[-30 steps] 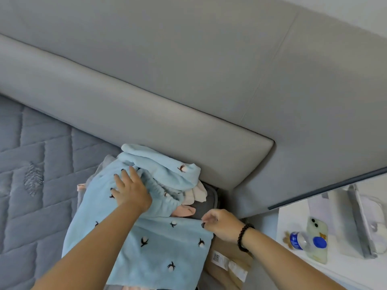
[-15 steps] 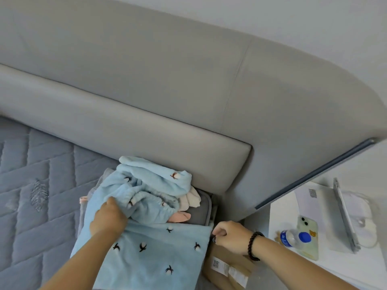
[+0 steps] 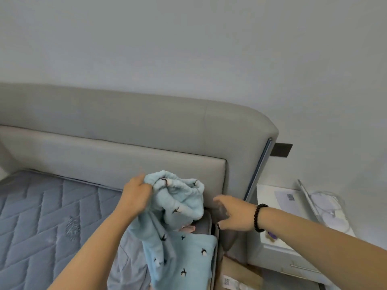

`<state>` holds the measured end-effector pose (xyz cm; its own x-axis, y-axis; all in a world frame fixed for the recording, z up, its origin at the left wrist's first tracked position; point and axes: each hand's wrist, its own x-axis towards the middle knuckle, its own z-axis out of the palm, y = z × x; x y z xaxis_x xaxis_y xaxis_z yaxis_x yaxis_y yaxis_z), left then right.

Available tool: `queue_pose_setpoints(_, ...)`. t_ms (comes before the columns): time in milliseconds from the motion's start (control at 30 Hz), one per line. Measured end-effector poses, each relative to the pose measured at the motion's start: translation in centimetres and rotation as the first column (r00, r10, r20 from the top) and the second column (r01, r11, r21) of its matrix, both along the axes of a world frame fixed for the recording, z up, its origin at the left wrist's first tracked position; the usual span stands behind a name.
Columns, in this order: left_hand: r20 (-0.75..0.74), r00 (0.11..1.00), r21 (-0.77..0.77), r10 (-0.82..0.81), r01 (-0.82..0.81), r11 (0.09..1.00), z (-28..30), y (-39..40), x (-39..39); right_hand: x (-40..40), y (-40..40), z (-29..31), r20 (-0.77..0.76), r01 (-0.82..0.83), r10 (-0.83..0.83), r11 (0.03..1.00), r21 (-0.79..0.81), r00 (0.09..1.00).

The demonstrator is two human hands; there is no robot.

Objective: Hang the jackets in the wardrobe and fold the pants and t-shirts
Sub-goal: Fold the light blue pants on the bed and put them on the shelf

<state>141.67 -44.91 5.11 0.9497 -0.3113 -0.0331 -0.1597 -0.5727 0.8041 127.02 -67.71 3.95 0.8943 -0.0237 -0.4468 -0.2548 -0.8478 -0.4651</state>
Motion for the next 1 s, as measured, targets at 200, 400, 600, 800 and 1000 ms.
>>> queue_pose_setpoints(200,0.114,0.915,-0.145,-0.387,0.401,0.905,9.9,-1.7,-9.3,-6.3,1.9,7.0,0.369,0.064,-0.08,0.996,0.056,0.926)
queue_pose_setpoints(400,0.188,0.827,-0.307,-0.529,0.561,0.769,15.8,-5.3,-17.7,-15.3,1.5,13.5,0.583,0.104,-0.109,0.994,0.043,0.805)
queue_pose_setpoints(600,0.138,0.714,-0.621,-0.687,0.602,0.501,21.4,-9.2,-25.7,-25.1,-1.8,14.4,0.605,0.307,-0.328,0.941,0.142,0.725)
queue_pose_setpoints(800,0.17,0.652,-0.616,-0.739,0.655,0.437,22.4,-13.0,-32.3,-37.6,-5.3,16.5,0.655,0.514,-0.516,0.829,0.22,0.552)
queue_pose_setpoints(1000,0.447,0.293,0.083,-0.845,0.927,0.365,21.7,-16.1,-40.8,-53.3,-5.9,20.9,0.661,0.669,-0.598,0.719,0.191,0.454)
